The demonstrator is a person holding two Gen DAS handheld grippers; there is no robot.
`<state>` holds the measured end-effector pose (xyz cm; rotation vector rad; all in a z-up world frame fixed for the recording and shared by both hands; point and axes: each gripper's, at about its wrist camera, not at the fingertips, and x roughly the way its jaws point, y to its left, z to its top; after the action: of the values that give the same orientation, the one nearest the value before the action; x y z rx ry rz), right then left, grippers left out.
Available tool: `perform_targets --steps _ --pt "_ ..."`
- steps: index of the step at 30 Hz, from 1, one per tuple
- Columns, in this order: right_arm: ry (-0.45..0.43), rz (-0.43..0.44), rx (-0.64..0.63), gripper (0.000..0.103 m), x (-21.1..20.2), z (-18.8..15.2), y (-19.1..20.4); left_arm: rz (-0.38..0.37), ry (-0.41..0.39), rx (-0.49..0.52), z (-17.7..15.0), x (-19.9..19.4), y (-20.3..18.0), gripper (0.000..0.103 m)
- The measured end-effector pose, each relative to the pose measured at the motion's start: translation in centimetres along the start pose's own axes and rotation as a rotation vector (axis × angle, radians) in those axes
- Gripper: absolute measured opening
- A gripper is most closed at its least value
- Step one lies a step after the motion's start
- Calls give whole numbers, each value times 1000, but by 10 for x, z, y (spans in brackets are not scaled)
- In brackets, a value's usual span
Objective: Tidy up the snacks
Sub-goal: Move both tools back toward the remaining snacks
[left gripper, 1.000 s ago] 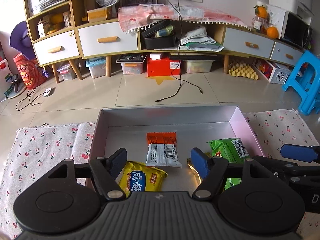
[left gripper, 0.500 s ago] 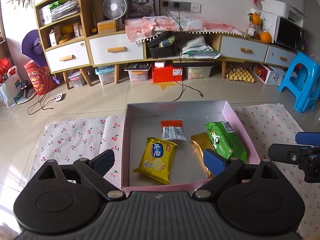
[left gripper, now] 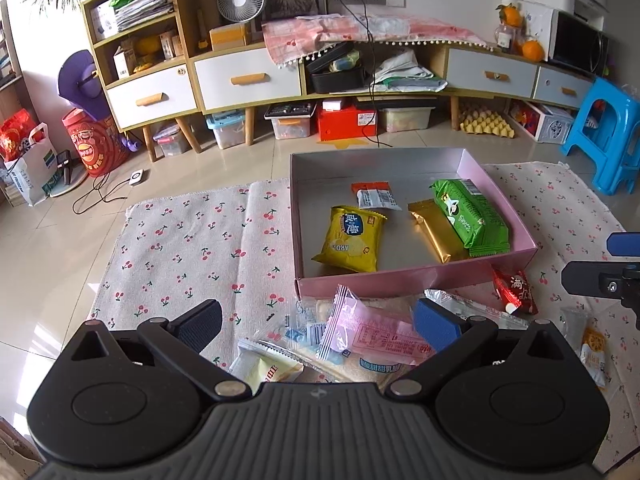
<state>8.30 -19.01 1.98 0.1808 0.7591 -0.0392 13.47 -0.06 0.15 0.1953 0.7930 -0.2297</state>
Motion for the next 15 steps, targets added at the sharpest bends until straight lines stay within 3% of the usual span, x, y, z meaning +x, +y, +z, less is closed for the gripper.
perform_targets --steps 9,15 --pt "50 -35 -148 94 21 -33 22 64 20 108 -26 3 7 102" --pt "75 -17 -261 94 38 -52 39 52 32 183 -40 13 21 102"
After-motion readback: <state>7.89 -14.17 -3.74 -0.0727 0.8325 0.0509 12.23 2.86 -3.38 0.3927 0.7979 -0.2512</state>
